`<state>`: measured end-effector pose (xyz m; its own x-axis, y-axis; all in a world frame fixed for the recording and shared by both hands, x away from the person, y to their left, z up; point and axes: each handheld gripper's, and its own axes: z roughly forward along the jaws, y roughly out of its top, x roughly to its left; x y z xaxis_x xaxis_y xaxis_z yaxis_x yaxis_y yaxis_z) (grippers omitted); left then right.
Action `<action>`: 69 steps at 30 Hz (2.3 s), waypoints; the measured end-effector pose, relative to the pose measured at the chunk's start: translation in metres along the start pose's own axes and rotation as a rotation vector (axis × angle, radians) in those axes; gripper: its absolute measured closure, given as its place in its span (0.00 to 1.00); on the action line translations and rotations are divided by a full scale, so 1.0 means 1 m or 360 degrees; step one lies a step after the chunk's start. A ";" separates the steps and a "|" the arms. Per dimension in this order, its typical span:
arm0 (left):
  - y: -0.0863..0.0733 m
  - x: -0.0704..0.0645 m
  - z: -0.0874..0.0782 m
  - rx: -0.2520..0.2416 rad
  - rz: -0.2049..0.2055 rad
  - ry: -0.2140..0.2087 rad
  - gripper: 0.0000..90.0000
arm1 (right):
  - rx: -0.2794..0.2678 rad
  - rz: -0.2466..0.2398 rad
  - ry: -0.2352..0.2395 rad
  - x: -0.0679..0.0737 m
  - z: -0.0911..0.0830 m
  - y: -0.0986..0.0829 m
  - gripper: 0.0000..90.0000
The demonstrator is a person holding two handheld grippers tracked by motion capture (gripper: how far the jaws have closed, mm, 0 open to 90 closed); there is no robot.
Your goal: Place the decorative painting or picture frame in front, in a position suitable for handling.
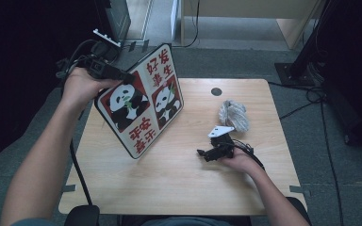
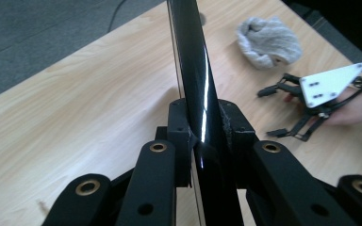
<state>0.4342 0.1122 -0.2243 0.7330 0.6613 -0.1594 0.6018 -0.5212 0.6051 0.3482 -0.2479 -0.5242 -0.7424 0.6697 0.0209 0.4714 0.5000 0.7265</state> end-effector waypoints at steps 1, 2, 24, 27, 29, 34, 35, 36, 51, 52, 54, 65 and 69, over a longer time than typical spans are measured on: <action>0.000 -0.005 0.002 0.0004 0.0005 -0.0007 0.86 | 0.0001 0.0000 0.0001 0.000 0.000 0.000 0.09; 0.000 -0.009 0.003 0.0006 0.0024 -0.0023 0.86 | 0.0000 0.0000 0.0000 0.000 0.000 0.000 0.09; -0.020 -0.034 0.016 -0.0033 -0.0015 -0.0008 0.85 | 0.0022 -0.0034 0.0037 0.001 0.002 0.001 0.03; -0.022 -0.031 0.015 -0.0034 -0.0040 -0.0001 0.85 | 0.0022 -0.0034 0.0037 0.001 0.002 0.001 0.03; -0.023 -0.029 0.015 -0.0030 -0.0052 -0.0004 0.84 | 0.0022 -0.0034 0.0037 0.001 0.002 0.001 0.03; -0.026 -0.026 0.013 -0.0062 -0.0057 -0.0018 0.78 | 0.0022 -0.0034 0.0037 0.001 0.002 0.001 0.03; -0.026 -0.025 0.012 -0.0071 -0.0070 -0.0030 0.77 | 0.0022 -0.0034 0.0037 0.001 0.002 0.001 0.03; -0.027 -0.025 0.012 -0.0077 -0.0083 -0.0032 0.75 | 0.0022 -0.0034 0.0037 0.001 0.002 0.001 0.03; -0.039 -0.017 0.006 -0.0131 -0.0088 -0.0014 0.58 | 0.0022 -0.0033 0.0037 0.001 0.002 0.001 0.03; -0.040 -0.017 0.006 -0.0136 -0.0089 -0.0014 0.57 | 0.0022 -0.0034 0.0037 0.001 0.002 0.001 0.03; -0.043 -0.017 0.005 -0.0145 -0.0082 -0.0018 0.56 | 0.0022 -0.0033 0.0037 0.001 0.002 0.001 0.03; -0.065 -0.017 0.000 -0.0230 -0.0081 -0.0020 0.49 | 0.0022 -0.0034 0.0037 0.001 0.002 0.001 0.03; -0.075 -0.017 -0.002 -0.0247 -0.0094 -0.0026 0.48 | 0.0021 -0.0034 0.0038 0.001 0.002 0.001 0.03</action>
<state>0.3757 0.1412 -0.2654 0.7036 0.6788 -0.2099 0.5885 -0.3913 0.7075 0.3493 -0.2457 -0.5248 -0.7632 0.6457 0.0219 0.4617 0.5214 0.7176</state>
